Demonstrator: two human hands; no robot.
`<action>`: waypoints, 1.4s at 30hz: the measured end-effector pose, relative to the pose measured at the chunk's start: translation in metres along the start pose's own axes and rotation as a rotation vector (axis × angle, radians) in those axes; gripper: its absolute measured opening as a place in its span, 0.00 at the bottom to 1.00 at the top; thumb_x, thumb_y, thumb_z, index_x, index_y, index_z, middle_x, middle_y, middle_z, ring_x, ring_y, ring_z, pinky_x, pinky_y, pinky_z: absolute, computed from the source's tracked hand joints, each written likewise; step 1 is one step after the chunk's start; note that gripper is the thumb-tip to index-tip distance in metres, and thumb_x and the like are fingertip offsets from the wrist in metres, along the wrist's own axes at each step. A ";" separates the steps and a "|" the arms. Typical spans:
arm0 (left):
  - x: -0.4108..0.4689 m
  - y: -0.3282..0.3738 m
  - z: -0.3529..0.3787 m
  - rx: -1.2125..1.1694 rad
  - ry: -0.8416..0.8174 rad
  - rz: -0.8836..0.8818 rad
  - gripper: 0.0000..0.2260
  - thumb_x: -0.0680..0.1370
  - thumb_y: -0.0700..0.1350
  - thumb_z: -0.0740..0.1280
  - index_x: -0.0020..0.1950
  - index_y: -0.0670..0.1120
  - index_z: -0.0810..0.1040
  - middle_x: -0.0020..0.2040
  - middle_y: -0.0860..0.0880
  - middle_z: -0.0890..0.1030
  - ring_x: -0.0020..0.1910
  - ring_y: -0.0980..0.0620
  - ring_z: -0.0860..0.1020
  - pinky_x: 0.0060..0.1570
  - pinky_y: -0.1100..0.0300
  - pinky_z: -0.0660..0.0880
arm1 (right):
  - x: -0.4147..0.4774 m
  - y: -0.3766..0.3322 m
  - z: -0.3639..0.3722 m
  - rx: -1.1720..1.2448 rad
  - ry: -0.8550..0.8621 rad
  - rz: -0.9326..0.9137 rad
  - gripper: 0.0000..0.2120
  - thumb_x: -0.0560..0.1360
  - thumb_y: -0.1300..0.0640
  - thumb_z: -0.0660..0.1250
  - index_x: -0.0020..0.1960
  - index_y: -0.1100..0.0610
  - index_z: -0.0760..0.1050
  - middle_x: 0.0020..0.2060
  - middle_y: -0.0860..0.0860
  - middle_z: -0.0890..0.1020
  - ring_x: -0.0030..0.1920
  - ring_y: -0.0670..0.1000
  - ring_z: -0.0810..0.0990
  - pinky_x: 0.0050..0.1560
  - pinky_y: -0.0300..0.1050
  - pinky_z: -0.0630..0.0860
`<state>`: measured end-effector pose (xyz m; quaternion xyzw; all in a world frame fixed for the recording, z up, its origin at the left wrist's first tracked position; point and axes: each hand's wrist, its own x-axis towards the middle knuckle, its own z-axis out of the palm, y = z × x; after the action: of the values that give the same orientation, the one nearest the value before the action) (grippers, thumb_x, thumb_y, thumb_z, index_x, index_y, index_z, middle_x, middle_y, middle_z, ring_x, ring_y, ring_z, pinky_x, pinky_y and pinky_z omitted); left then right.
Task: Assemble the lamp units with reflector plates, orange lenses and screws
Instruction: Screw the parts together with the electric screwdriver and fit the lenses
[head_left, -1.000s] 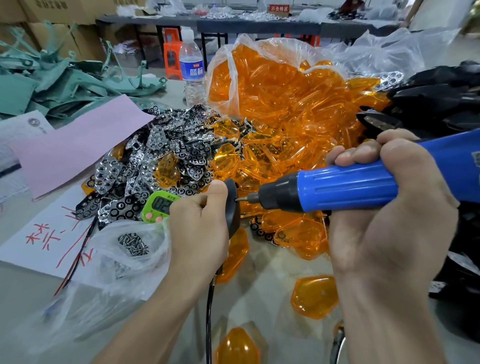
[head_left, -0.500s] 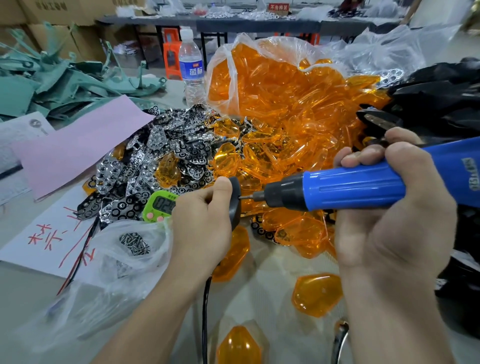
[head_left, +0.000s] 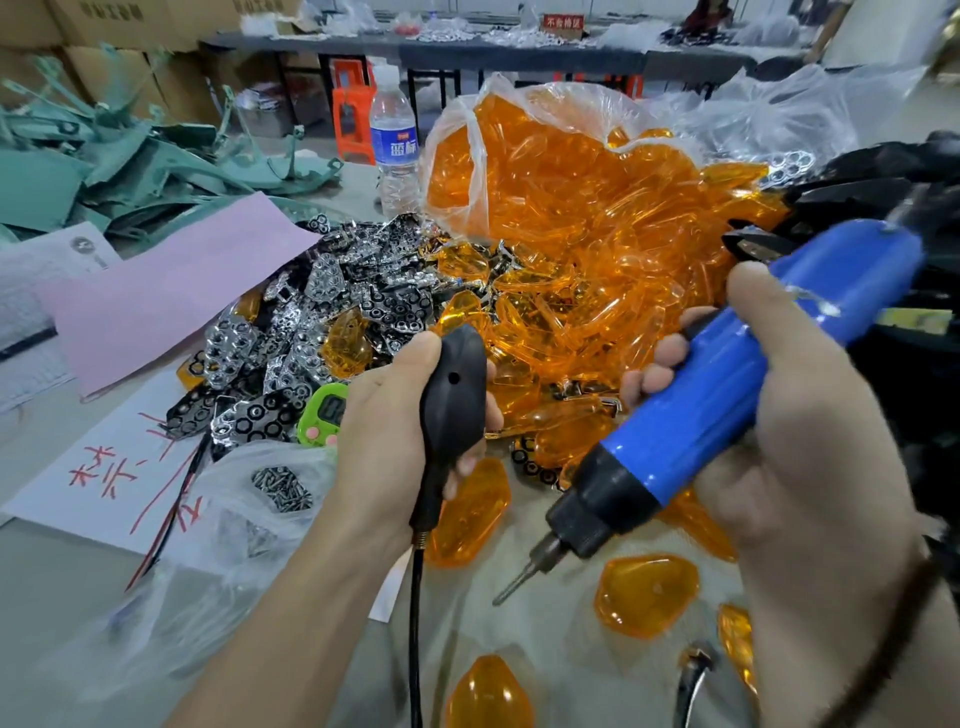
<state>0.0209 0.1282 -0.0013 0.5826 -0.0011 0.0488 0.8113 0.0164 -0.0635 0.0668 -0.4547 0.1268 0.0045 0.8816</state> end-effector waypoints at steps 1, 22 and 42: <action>0.000 0.000 0.000 0.022 0.011 0.003 0.22 0.80 0.58 0.60 0.40 0.46 0.85 0.36 0.38 0.81 0.21 0.47 0.69 0.19 0.64 0.65 | 0.005 0.000 0.001 -0.066 -0.049 0.009 0.22 0.72 0.41 0.73 0.47 0.60 0.72 0.31 0.58 0.79 0.26 0.55 0.76 0.34 0.52 0.80; -0.004 0.044 -0.043 -0.567 -0.269 -0.008 0.16 0.78 0.55 0.63 0.51 0.45 0.83 0.36 0.47 0.80 0.23 0.54 0.74 0.15 0.68 0.68 | 0.047 0.095 0.044 -1.676 0.061 -0.364 0.23 0.74 0.40 0.69 0.59 0.49 0.61 0.40 0.49 0.75 0.39 0.57 0.74 0.43 0.51 0.69; -0.004 0.003 0.012 -0.199 0.036 -0.351 0.18 0.83 0.55 0.63 0.55 0.47 0.89 0.53 0.43 0.87 0.51 0.46 0.87 0.43 0.56 0.84 | -0.033 0.089 0.017 -1.007 -0.143 -0.297 0.26 0.71 0.51 0.78 0.65 0.41 0.71 0.57 0.37 0.81 0.55 0.41 0.82 0.60 0.48 0.79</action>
<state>0.0168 0.1178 0.0046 0.4900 0.1099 -0.0834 0.8608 -0.0227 0.0060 0.0129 -0.8334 -0.0172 -0.0292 0.5516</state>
